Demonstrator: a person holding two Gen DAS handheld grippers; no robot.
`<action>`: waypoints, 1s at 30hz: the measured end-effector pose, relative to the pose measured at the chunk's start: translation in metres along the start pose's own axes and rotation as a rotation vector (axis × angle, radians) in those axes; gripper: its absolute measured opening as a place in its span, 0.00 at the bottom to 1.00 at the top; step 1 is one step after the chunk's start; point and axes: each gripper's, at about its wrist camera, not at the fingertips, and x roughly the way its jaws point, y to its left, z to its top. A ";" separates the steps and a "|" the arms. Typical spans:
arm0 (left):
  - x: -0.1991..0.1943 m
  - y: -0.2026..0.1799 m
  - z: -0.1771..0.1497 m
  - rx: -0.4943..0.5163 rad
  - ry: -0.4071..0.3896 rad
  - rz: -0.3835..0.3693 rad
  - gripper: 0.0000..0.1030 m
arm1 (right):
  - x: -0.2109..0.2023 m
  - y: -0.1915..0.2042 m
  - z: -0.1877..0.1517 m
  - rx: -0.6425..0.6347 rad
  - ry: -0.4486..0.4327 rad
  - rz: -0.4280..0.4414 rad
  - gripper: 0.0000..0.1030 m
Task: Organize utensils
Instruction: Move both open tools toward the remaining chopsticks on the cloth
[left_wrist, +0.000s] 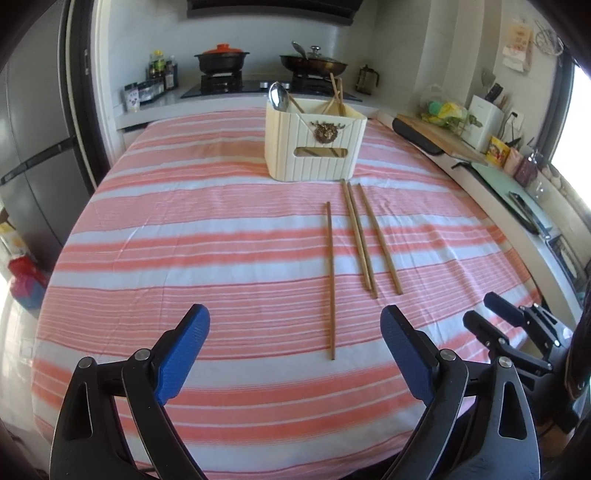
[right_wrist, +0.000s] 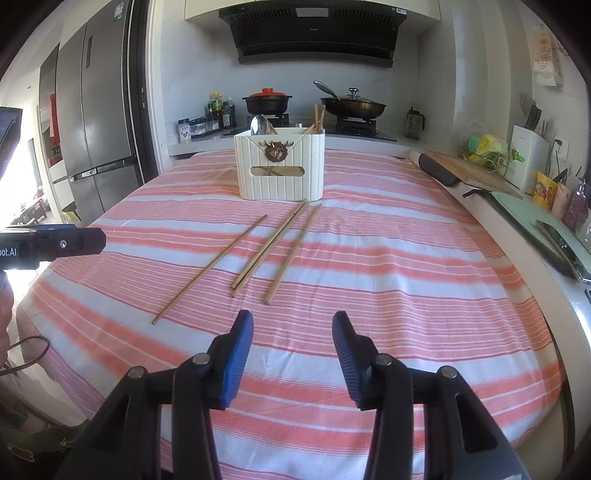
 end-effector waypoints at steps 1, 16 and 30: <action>0.001 0.001 0.000 -0.003 0.002 0.004 0.91 | 0.001 0.002 0.000 -0.004 0.004 0.004 0.44; 0.025 0.009 -0.003 -0.055 0.055 0.003 0.92 | 0.003 0.002 0.001 -0.001 0.000 -0.041 0.48; 0.095 -0.007 0.053 -0.012 0.134 -0.026 0.92 | 0.021 -0.028 0.008 0.108 0.017 -0.096 0.48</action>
